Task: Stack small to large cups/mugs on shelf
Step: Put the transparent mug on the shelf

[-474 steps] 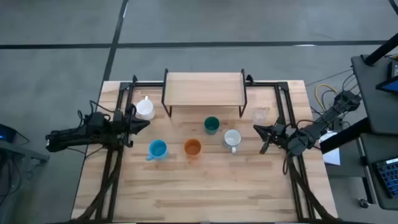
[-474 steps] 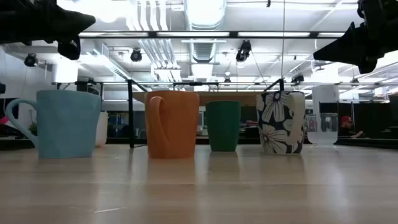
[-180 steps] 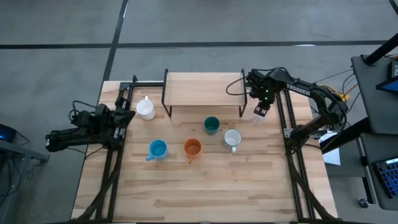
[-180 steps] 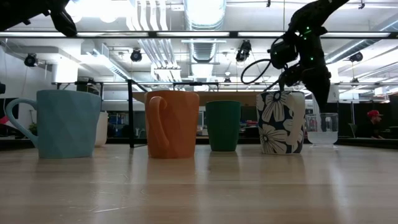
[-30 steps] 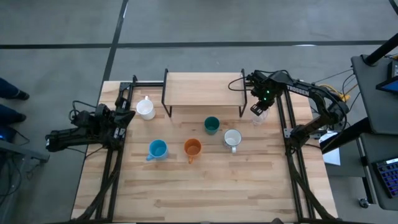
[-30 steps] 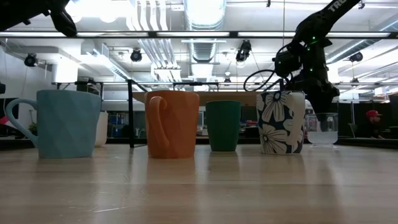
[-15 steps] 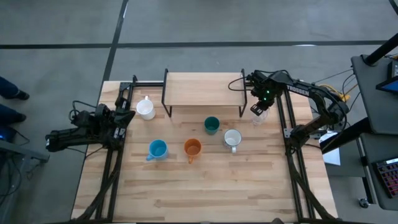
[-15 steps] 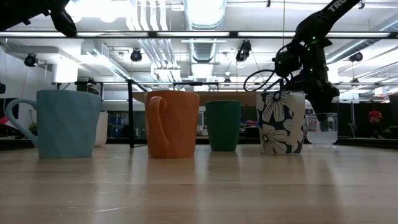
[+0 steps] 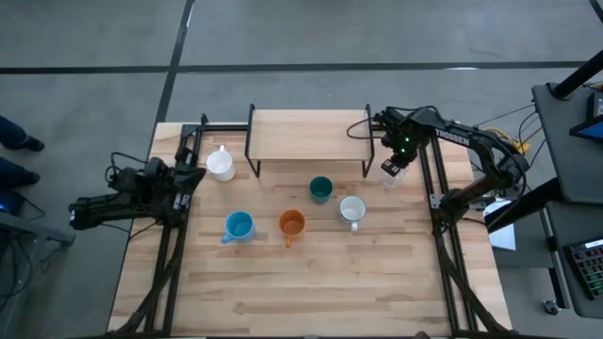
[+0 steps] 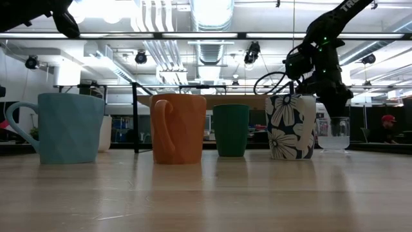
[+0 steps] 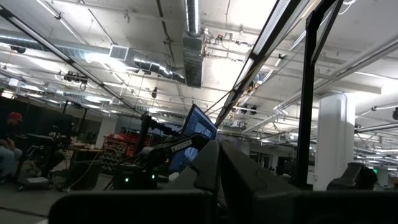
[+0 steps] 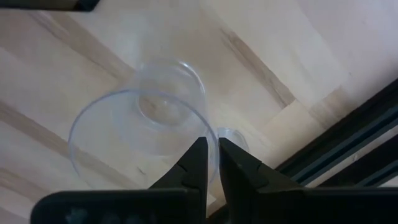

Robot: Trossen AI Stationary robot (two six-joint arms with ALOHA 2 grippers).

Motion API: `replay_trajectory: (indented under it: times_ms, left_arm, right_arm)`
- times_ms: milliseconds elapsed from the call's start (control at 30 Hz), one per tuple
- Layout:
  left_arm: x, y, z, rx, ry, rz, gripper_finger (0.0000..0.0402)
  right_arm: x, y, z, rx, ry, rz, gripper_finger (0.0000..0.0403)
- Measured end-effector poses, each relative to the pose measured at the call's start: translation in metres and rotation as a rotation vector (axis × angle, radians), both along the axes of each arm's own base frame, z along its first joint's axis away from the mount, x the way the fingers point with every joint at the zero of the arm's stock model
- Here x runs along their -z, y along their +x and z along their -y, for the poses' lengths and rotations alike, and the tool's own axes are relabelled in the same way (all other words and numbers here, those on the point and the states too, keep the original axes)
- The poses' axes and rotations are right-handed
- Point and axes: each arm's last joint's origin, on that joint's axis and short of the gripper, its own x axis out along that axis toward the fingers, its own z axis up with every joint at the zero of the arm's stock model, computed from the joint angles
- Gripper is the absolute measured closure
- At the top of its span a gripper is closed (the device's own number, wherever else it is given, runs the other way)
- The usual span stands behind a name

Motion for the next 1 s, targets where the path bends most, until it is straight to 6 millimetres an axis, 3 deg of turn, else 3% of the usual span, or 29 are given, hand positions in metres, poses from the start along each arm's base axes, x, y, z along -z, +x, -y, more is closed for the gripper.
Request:
replay_trajectory:
  times_ms: [233,633,1000]
  left_arm:
    - [0.003,0.002,0.0,0.014,-0.023,-0.03,0.0402]
    - [0.003,0.002,0.0,0.017,-0.024,-0.029,0.0402]
    - [0.003,0.001,0.0,0.031,-0.043,-0.026,0.0402]
  right_arm:
    - [-0.006,-0.002,-0.002,-0.009,-0.009,0.009,0.0373]
    - [-0.038,0.007,0.008,-0.006,-0.101,0.092,0.0394]
    - [-0.038,0.004,0.005,-0.032,-0.072,0.058,0.0389]
